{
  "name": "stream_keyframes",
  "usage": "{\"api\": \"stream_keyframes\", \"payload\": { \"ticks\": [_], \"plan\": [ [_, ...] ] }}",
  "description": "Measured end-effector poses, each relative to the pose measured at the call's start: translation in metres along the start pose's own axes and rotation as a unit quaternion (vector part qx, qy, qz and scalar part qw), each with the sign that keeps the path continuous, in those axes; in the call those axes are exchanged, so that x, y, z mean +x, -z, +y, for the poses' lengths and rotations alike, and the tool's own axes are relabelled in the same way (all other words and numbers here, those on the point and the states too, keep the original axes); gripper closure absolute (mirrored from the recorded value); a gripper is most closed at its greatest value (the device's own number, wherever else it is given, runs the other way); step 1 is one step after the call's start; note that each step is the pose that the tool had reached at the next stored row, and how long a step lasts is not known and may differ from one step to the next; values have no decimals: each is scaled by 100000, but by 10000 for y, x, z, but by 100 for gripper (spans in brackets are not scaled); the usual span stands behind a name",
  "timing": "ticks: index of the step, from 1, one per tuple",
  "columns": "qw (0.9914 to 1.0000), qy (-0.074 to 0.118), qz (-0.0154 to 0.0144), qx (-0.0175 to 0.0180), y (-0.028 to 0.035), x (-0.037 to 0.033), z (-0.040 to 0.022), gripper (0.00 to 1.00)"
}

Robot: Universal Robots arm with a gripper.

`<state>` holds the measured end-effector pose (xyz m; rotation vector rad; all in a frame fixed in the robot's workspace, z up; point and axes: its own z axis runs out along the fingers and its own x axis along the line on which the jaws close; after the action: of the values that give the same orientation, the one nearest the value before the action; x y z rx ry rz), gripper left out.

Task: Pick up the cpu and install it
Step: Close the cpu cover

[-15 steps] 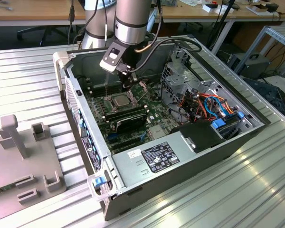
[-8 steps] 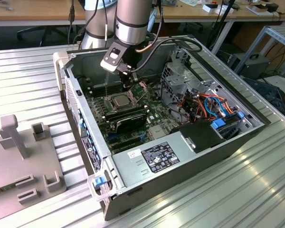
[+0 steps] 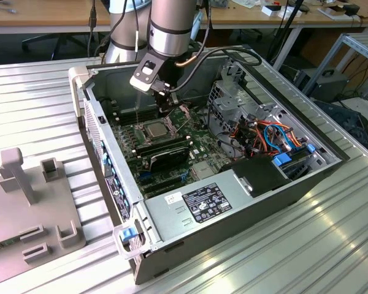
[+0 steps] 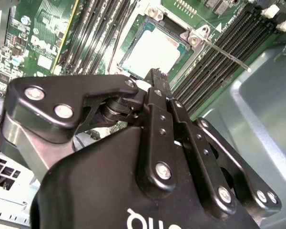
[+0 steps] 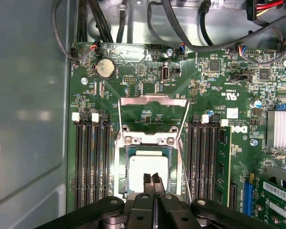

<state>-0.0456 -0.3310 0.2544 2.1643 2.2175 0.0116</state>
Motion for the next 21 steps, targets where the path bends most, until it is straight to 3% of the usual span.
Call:
{"api": "stream_keyframes", "payload": {
  "ticks": [4, 8, 15, 21],
  "plan": [
    [100000, 6, 3, -5, 18, -1, 15, 89],
    [100000, 3, 3, -1, 15, -4, 124, 89],
    [100000, -3, 3, -4, 113, -6, 134, 89],
    [100000, 10, 2, -1, 117, -7, 139, 89]
  ]
}}
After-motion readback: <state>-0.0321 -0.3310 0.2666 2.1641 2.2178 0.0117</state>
